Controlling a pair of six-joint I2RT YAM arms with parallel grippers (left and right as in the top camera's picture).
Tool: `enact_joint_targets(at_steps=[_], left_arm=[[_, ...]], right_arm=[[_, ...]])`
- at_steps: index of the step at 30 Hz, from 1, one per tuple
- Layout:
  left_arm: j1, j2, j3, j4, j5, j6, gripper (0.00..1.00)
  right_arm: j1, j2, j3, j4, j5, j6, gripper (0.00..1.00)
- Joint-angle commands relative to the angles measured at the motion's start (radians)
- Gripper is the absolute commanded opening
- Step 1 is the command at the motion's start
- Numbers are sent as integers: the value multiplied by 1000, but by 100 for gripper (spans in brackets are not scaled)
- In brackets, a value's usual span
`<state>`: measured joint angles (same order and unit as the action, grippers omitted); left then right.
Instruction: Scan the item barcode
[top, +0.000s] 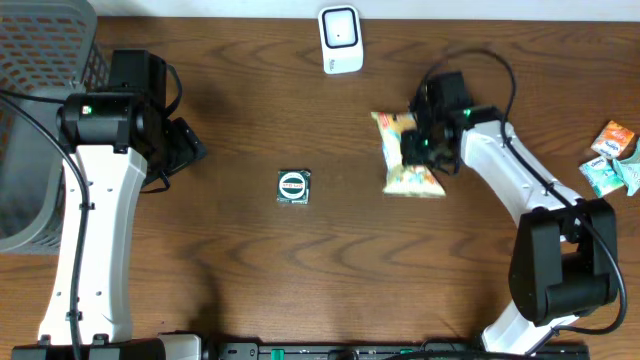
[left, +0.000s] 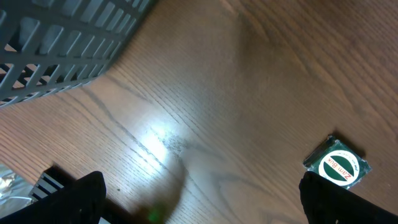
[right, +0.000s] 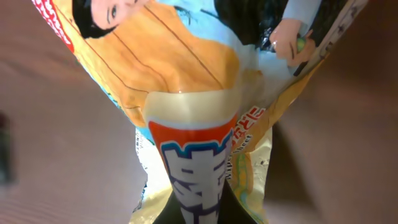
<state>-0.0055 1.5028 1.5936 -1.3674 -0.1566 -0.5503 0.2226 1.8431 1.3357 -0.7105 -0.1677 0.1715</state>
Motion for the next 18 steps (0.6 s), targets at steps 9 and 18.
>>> enact_joint_targets(at_steps=[9,18], left_arm=[[3,0,0,-5,-9,-5,98],[3,0,0,-5,-9,-5,98]], right_arm=[[97,-2,304,342,14,85,1],[118,215,468,551,42,142,1]])
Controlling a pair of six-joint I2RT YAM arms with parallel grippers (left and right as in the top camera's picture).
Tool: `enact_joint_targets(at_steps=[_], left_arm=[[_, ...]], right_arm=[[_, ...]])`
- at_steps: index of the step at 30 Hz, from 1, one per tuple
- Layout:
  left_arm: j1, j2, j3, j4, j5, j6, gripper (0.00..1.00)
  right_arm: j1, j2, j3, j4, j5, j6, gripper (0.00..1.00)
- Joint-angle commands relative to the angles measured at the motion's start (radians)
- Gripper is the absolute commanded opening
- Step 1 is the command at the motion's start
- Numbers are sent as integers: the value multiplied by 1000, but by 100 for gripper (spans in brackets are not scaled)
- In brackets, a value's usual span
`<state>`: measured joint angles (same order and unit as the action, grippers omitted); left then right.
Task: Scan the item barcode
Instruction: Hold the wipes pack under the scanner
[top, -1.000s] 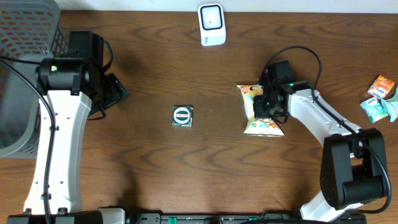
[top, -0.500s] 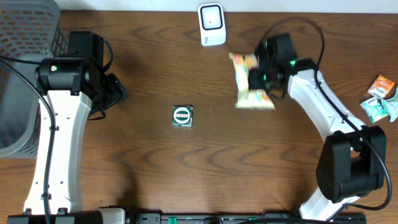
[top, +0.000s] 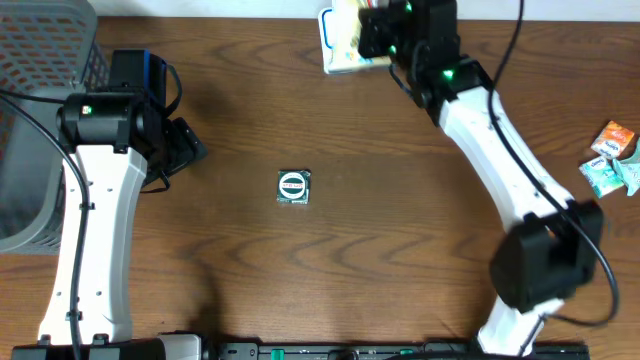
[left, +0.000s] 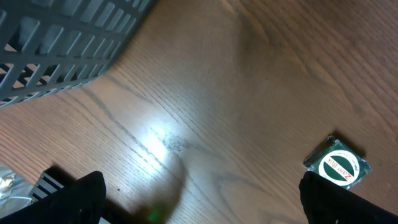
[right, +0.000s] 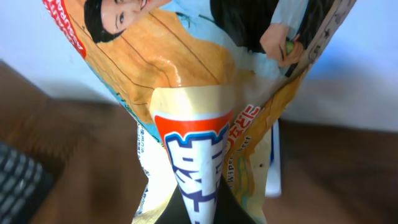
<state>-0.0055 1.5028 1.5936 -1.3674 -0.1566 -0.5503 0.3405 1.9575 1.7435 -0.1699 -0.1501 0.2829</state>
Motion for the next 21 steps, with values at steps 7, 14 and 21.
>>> enact_joint_targets(at_steps=[7,14,21], left_arm=[[3,0,0,-5,-9,-5,98],[3,0,0,-5,-9,-5,98],[3,0,0,-5,-9,-5,98]], right_arm=[[3,291,171,18,42,23,1],[21,313,171,-42,39,14,1],[16,271,181,-112,71,-49,1]])
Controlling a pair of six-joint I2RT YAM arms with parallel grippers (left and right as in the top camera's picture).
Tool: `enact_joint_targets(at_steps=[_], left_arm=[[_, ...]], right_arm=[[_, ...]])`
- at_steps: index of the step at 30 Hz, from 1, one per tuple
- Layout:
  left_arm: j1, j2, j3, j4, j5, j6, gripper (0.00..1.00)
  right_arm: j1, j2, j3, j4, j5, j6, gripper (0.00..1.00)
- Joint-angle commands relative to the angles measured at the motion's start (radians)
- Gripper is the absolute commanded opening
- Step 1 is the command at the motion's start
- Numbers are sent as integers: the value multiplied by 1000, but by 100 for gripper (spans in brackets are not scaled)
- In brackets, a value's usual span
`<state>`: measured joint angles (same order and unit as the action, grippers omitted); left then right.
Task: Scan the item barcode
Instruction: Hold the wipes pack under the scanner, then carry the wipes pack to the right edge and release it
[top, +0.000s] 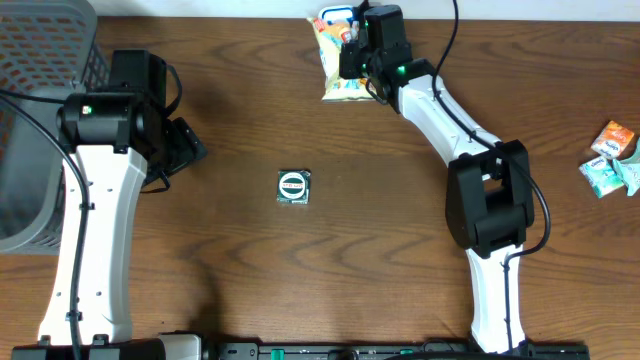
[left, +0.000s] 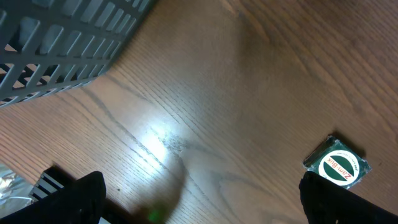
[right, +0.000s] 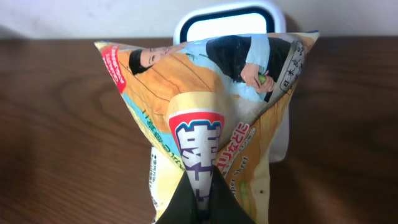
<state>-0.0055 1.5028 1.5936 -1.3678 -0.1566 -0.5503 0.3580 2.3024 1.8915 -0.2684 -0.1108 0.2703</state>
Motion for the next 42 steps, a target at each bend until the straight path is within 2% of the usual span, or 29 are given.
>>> enact_joint_targets(at_steps=[1,8,11,16,19,25,32,33,36,38,42], left_arm=[[3,0,0,-4,-9,-5,98],[3,0,0,-4,-9,-5,98],[3,0,0,-4,-9,-5,98],[3,0,0,-4,-9,-5,98],[3,0,0,-4,-9,-5,98],[3,0,0,-4,-9,-5,98],[3,0,0,-4,-9,-5,98],[3,0,0,-4,-9,-5,98],[3,0,0,-4,-9,-5,98],[3,0,0,-4,-9,-5,98],[3,0,0,-4,-9,-5,98]], right_arm=[[-8,-89,33,-25,47,-38,1],[-99,-258,33,-195,197,-143,1],[-183,-336,33,-355,359,-256,1],[-315,-355,32,-527,537,-370,1],[-401,-342,29,-603,583,-380,1],[-566,-303,23,-665,526,-306,1],[-657,-261,23,-753,-52,-300,4],[-656,-256,23,-779,-87,-301,4],[-645,-244,23,-890,-96,-301,4],[-639,-230,8,-1013,-24,-301,1],[-640,-229,-77,-1084,42,-298,1]])
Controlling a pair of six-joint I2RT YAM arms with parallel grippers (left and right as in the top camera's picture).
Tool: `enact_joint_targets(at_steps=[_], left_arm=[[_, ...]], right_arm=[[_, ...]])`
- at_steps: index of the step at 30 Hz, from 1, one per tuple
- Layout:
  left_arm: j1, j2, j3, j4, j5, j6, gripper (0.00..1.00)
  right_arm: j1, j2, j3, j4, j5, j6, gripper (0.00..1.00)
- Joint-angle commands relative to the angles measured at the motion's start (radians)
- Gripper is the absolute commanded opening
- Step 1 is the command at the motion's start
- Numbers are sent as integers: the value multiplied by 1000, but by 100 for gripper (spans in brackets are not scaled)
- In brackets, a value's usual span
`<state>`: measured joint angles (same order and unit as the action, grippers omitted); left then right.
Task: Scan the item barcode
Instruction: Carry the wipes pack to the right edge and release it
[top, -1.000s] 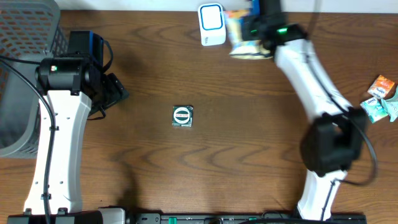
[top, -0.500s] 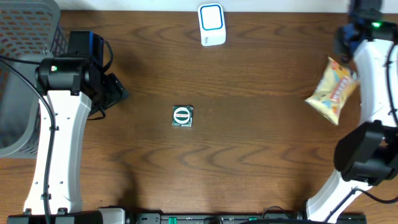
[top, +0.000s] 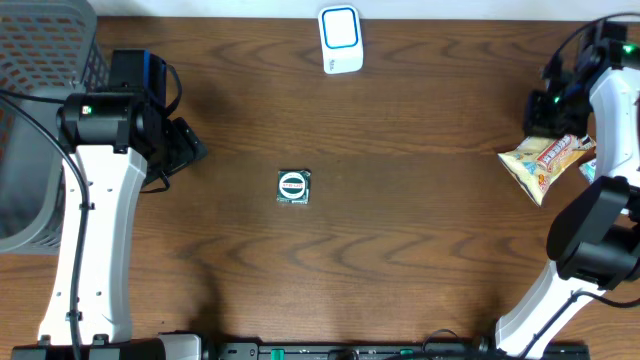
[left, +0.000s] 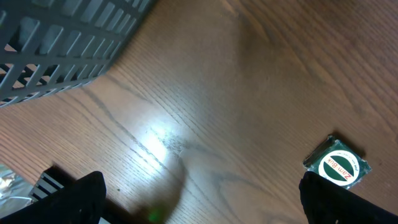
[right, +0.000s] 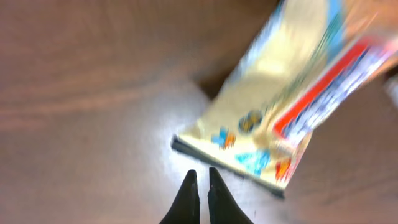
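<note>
The white barcode scanner (top: 340, 40) stands at the table's far edge. A yellow snack bag (top: 541, 162) lies flat at the far right, seen blurred in the right wrist view as well (right: 283, 118). My right gripper (top: 548, 102) hangs just beyond the bag, its black fingertips (right: 200, 173) shut with nothing between them. My left gripper (top: 186, 146) is open at the left, near the basket; its wrist view shows both fingers (left: 81, 198) spread wide over bare wood.
A small square packet with a round green-and-white label (top: 294, 187) lies mid-table, also at the right of the left wrist view (left: 336, 165). A grey slatted basket (top: 40, 110) stands at the far left corner.
My right gripper was shut on the snack bag in front of the scanner. Now the bag lies on the table at the far right, released, and the gripper is shut empty beside it.
My right gripper was shut on the snack bag right of centre. Then it held the bag up at the scanner, and again in front of it. Now the bag lies at the far right, let go. The left arm has not moved.
</note>
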<state>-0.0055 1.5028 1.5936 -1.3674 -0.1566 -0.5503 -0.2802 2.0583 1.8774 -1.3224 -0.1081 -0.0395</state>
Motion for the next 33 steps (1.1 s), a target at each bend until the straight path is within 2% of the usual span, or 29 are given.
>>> enact_joint_targets(at_steps=[1,11,18,19,20,24,26,29,33], left_arm=[[3,0,0,-5,-9,-5,98],[3,0,0,-5,-9,-5,98],[3,0,0,-5,-9,-5,98],[3,0,0,-5,-9,-5,98],[3,0,0,-5,-9,-5,98],[3,0,0,-5,-9,-5,98],[3,0,0,-5,-9,-5,98],[3,0,0,-5,-9,-5,98],[3,0,0,-5,-9,-5,98]], right_arm=[[-2,16,-87,-32,41,18,1],[-2,16,-323,119,66,32,5],[-3,16,-388,309,323,134,2],[-3,15,-385,324,350,140,13],[-3,14,-372,332,365,140,19],[-3,14,-290,319,361,163,25],[-2,14,-217,284,293,166,29],[6,14,-130,229,148,167,30],[35,14,-55,182,-217,166,33]])
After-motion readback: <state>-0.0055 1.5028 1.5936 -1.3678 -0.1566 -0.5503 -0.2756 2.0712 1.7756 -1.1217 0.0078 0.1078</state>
